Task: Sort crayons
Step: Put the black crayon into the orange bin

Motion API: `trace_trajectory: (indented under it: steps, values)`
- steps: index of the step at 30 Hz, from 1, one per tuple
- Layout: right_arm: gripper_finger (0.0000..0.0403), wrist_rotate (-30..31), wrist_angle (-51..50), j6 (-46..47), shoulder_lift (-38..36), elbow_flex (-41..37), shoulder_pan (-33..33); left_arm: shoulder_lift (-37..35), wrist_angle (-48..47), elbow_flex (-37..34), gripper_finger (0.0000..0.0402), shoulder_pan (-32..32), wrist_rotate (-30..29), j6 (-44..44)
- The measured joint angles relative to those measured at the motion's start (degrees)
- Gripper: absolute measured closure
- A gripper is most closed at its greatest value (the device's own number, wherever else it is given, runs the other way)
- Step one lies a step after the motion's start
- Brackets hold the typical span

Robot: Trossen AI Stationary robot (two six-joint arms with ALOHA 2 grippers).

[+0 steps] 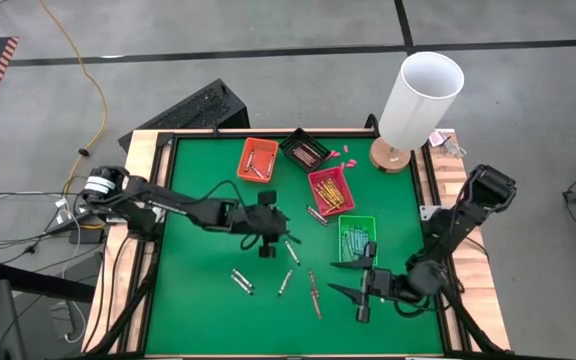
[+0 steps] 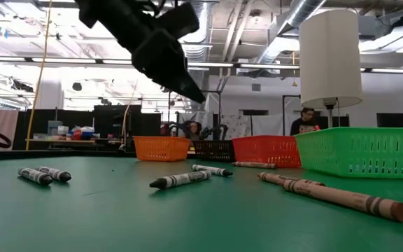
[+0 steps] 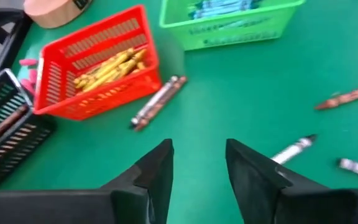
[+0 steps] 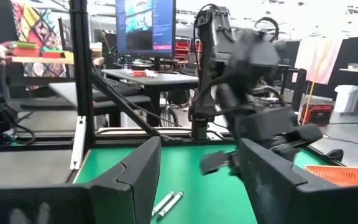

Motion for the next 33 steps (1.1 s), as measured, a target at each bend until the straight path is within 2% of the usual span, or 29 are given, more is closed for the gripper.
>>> trace_trajectory:
  steps: [4,9,13,17,23,33]
  values:
    - [0.0184,2.4,1.63,-1.55,-0.09,0.0,2.28,0.02,-4.37,2.13,0.0261,3.75,2.07,2.24]
    - [0.0184,2.57,3.98,-3.48,-0.09,0.0,3.87,2.86,-15.02,10.36,0.0264,7.0,4.58,5.52]
    - [0.0184,2.69,4.54,-5.06,-0.11,0.0,4.94,7.53,-19.07,17.35,0.0267,8.58,6.2,10.59]
    - [0.0184,3.65,5.03,-5.6,-0.11,0.0,6.36,12.55,-19.06,21.62,0.0267,11.13,13.22,13.67]
    - [0.0184,7.73,4.97,-6.06,-0.09,0.0,9.32,19.71,-22.31,28.79,0.0268,14.58,18.11,16.64]
    - [0.0184,11.13,5.19,-8.68,-0.09,0.0,10.75,35.32,-35.62,45.36,0.0268,16.6,18.98,16.87]
